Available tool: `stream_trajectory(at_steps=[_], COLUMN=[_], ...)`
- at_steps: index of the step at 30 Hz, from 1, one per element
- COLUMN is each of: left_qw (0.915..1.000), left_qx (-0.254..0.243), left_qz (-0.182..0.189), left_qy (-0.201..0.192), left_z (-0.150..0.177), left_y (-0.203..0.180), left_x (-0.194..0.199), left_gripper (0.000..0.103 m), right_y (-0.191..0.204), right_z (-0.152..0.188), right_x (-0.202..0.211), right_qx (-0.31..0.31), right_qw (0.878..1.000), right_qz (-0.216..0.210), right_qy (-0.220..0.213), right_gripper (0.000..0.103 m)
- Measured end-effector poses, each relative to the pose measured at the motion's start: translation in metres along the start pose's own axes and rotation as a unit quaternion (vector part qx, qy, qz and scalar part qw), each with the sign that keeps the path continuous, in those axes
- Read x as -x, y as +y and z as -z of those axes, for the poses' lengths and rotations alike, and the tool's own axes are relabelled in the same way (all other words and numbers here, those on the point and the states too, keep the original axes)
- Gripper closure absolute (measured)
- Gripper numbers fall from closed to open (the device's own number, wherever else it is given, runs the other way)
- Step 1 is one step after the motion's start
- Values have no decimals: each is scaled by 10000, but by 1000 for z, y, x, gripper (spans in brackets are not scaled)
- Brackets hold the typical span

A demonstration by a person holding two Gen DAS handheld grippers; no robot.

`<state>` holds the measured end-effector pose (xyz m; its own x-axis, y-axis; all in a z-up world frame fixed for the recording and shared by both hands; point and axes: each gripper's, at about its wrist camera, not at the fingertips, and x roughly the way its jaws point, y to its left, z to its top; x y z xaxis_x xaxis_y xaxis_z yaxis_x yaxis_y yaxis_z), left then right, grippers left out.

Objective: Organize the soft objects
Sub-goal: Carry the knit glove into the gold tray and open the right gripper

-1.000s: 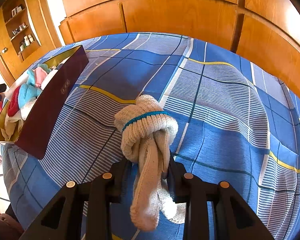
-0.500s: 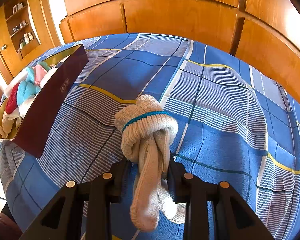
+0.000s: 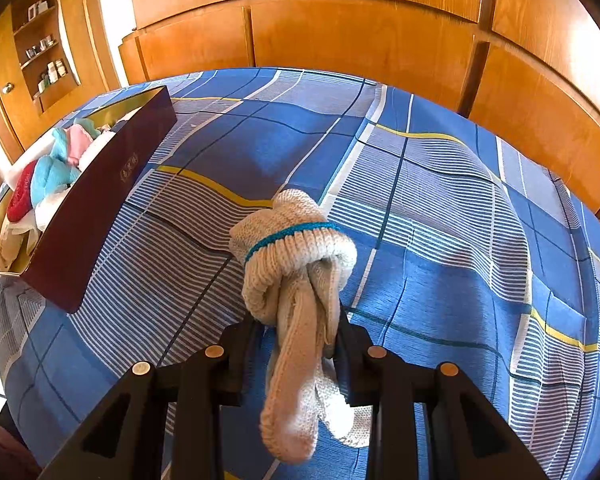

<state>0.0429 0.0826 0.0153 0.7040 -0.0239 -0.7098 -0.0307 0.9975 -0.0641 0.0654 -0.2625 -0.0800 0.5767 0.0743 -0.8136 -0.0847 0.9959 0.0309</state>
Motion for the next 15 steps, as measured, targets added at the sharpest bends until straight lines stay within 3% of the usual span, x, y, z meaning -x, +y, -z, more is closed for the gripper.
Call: stream_trajectory(at_steps=[15], left_qw=[9996], left_qx=[261], left_qz=[-71], left_qy=[126], left_z=[8], left_y=[26], left_x=[-5], left_gripper=[23], right_y=[9], right_z=[-2], right_x=[0], right_qx=[-117], right_qw=[9995], right_qz=[273], right_qy=[82], right_gripper=[73])
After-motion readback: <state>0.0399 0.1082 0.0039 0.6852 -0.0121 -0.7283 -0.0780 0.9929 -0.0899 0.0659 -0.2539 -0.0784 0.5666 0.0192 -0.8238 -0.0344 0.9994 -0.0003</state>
